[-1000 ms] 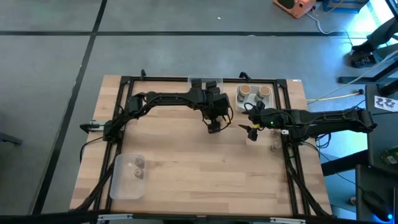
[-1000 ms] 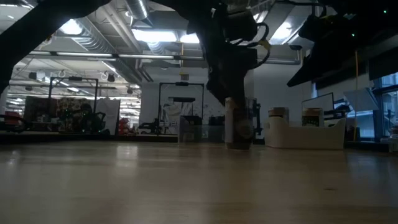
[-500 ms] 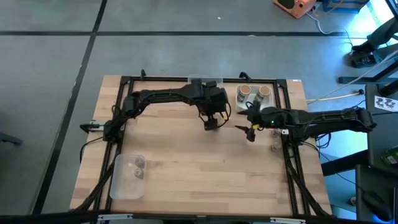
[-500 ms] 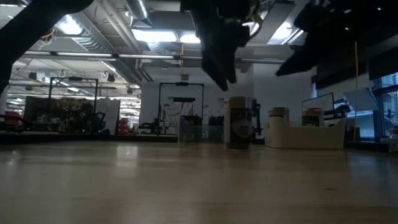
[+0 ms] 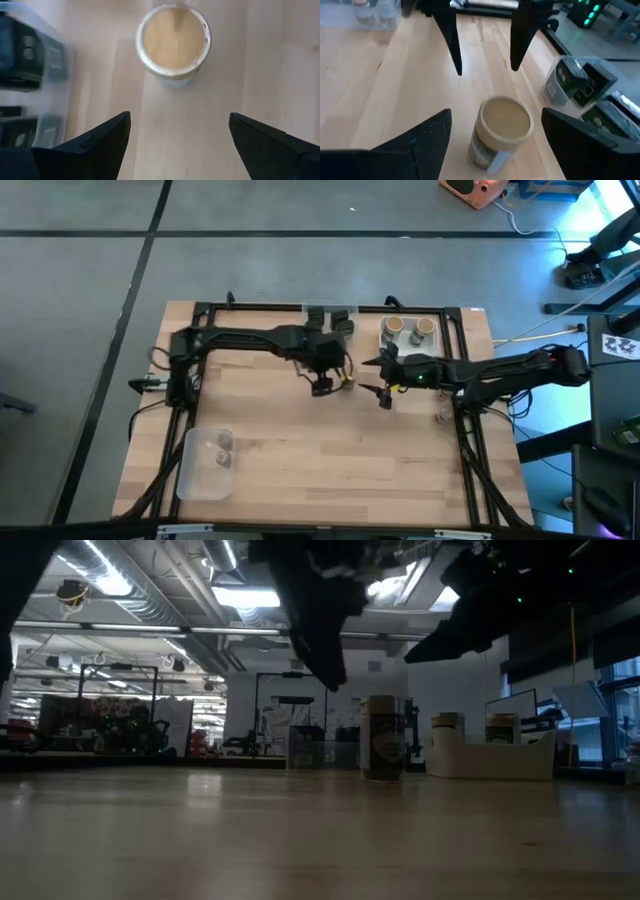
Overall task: Sort spices by type
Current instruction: Put the brown seasoning bottle into the white bin
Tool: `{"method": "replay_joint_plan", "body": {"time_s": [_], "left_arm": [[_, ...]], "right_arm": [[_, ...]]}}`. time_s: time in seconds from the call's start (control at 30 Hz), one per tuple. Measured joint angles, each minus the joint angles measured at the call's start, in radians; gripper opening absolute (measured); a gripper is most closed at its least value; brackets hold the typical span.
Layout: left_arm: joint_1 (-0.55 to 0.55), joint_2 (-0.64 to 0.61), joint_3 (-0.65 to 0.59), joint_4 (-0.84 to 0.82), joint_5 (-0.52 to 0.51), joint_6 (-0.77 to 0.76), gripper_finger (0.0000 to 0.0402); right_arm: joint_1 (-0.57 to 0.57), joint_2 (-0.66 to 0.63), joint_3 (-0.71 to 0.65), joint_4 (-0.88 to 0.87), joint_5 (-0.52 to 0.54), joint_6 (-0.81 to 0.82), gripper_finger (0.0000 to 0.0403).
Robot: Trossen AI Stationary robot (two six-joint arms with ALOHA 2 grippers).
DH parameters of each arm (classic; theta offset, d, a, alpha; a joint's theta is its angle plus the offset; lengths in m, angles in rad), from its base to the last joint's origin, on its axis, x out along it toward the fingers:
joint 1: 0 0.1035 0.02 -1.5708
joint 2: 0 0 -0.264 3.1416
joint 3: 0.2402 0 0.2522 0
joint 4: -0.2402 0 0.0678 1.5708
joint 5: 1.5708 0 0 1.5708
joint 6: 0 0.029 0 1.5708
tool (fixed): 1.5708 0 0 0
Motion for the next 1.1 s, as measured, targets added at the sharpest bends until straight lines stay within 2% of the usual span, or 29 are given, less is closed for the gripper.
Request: {"method": "replay_joint_plan", "body": {"time_s": [0.23, 0.33, 0.5, 0.63, 0.83, 1.1], "left_arm": [[0.009, -0.231, -0.367, 0.392, -0.01, -0.046, 0.032], [0.009, -0.273, -0.488, 0.549, -0.011, -0.06, 0.032], [0.008, -0.28, -0.634, 0.803, -0.01, -0.084, 0.032], [0.008, -0.278, -0.701, 0.933, -0.01, -0.094, 0.032], [0.008, -0.27, -0.755, 1.087, -0.01, -0.093, 0.032], [0.009, -0.185, -0.768, 1.165, -0.01, -0.092, 0.032]], "right_arm": [[0.0, 0.024, 0.0, 0.073, 0.016, -0.029, 0.0308], [0.0, 0.024, 0.0, 0.073, 0.062, -0.003, 0.0308], [0.0, 0.024, 0.0, 0.068, 0.045, 0.004, 0.0308], [0.0, 0.026, 0.0, 0.066, 0.045, 0.035, 0.032], [0.0, 0.075, 0.0, 0.083, 0.037, 0.054, 0.0392], [0.0, 0.202, 0.001, 0.231, 0.071, 0.022, 0.0371]]}}
